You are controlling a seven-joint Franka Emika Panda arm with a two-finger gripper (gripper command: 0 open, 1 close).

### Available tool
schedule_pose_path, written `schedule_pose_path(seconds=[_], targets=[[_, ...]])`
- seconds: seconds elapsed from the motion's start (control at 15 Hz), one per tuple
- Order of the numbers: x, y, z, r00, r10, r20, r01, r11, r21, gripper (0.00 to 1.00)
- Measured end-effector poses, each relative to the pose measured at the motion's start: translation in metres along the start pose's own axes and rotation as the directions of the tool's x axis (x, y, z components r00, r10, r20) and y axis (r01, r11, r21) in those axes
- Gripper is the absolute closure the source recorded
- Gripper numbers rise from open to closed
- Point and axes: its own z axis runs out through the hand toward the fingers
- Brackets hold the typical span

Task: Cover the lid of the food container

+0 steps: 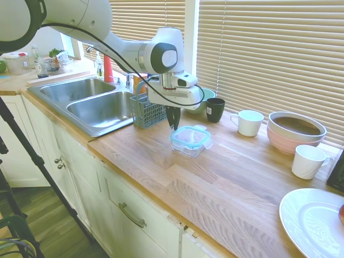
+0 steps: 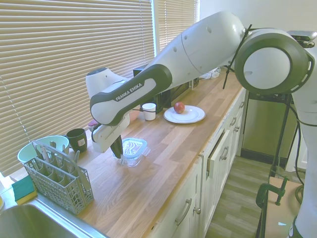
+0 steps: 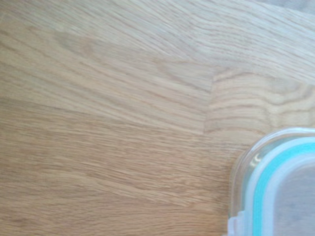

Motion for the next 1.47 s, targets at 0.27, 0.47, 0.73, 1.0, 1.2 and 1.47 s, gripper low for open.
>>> schedule_pose_path(seconds=[0.27,0.47,0.73,1.0,1.2,1.47], targets=[[0.003,0.004,-0.002,1.0,0.002,0.015,-0.002,1.0,0.021,0.0],[0.003,0.004,-0.007,1.0,-0.005,0.019,0.004,0.999,0.04,0.0],[0.006,0.01,-0.018,1.0,-0.001,0.019,0.0,0.998,0.064,0.0],[0.006,0.052,-0.051,0.999,-0.025,0.036,0.02,0.989,0.146,0.0],[-0.002,0.13,-0.072,0.999,-0.003,0.044,-0.005,0.983,0.181,0.0],[-0.017,0.195,-0.046,0.998,0.015,0.057,-0.025,0.983,0.18,0.0]])
